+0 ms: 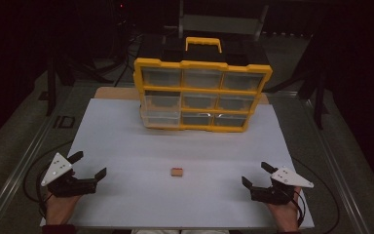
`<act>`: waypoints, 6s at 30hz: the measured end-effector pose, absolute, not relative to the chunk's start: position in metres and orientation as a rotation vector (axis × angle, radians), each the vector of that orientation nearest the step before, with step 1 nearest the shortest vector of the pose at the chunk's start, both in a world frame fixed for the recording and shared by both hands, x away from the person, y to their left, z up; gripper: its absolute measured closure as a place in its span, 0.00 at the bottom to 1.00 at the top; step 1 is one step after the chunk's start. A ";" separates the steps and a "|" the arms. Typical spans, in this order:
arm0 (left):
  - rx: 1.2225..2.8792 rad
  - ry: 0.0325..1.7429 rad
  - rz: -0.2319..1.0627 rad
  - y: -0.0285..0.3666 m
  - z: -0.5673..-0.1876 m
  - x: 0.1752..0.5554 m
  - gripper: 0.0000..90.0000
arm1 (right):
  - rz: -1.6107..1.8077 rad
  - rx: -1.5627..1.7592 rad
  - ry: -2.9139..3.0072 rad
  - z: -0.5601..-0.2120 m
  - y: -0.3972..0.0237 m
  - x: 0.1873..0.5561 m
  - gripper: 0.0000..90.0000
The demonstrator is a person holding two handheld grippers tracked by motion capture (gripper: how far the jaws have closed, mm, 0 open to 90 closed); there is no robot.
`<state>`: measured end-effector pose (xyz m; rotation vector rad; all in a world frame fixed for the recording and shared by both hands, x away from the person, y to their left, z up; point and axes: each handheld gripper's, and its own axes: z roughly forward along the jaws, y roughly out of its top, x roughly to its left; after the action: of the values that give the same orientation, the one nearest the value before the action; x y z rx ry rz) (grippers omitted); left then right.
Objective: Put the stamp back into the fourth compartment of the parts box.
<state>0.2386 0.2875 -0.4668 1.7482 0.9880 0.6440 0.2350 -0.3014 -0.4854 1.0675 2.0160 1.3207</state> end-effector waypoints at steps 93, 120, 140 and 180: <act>2.275 0.640 0.426 0.169 -0.458 0.320 0.00 | 1.357 1.077 1.971 -0.476 -0.297 0.228 0.09; 2.362 0.591 0.376 0.141 -0.470 0.335 0.00 | 1.360 1.087 1.974 -0.478 -0.298 0.230 0.09; 2.468 0.497 0.327 0.111 -0.478 0.342 0.00 | 1.367 1.093 1.964 -0.478 -0.300 0.229 0.09; 2.661 0.420 0.144 0.061 -0.502 0.351 0.07 | 1.381 1.102 1.965 -0.478 -0.301 0.229 0.09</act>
<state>0.3508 0.0606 -0.5018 2.6615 0.4200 0.1436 0.2293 -0.3008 -0.4783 1.1018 1.9647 1.3807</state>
